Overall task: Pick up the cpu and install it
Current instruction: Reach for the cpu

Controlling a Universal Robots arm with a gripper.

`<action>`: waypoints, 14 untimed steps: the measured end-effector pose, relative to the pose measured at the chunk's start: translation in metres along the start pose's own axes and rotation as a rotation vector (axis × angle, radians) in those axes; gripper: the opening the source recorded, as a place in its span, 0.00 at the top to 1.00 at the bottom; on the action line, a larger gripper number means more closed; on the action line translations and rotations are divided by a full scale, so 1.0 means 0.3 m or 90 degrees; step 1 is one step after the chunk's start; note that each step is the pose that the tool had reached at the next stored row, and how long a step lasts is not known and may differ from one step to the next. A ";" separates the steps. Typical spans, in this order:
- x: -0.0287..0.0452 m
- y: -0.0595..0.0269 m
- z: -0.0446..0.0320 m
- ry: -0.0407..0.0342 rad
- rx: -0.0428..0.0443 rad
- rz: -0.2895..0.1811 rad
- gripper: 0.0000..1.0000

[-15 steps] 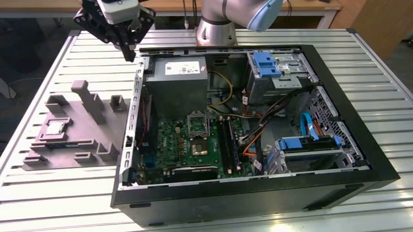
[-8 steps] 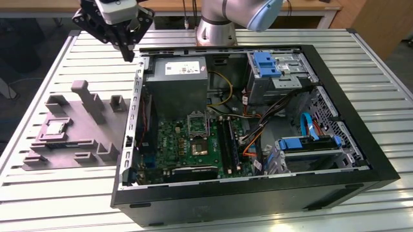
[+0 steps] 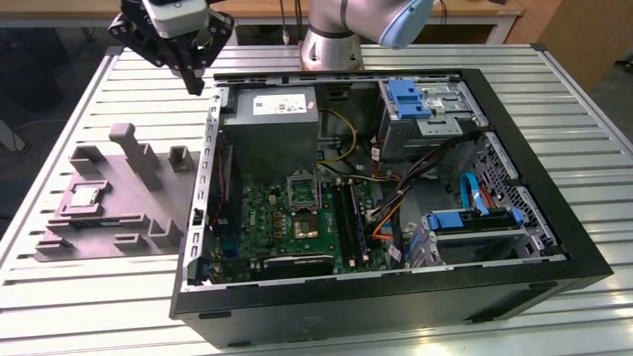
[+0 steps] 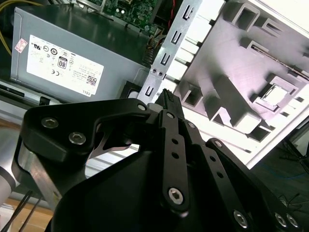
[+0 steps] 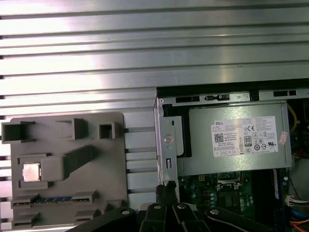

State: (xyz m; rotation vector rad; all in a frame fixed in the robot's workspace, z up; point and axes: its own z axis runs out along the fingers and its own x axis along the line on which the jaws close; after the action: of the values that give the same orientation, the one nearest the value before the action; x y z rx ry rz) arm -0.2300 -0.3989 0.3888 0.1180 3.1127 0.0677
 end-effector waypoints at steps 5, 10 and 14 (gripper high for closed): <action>0.005 0.000 0.000 0.0001 0.0000 0.000 0.89; 0.011 -0.001 0.001 0.0001 0.0000 0.000 0.89; 0.015 -0.001 0.001 0.0000 0.0000 0.000 0.89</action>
State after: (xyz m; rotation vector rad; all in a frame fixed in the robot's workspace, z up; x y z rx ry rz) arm -0.2346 -0.3989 0.3883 0.1180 3.1128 0.0677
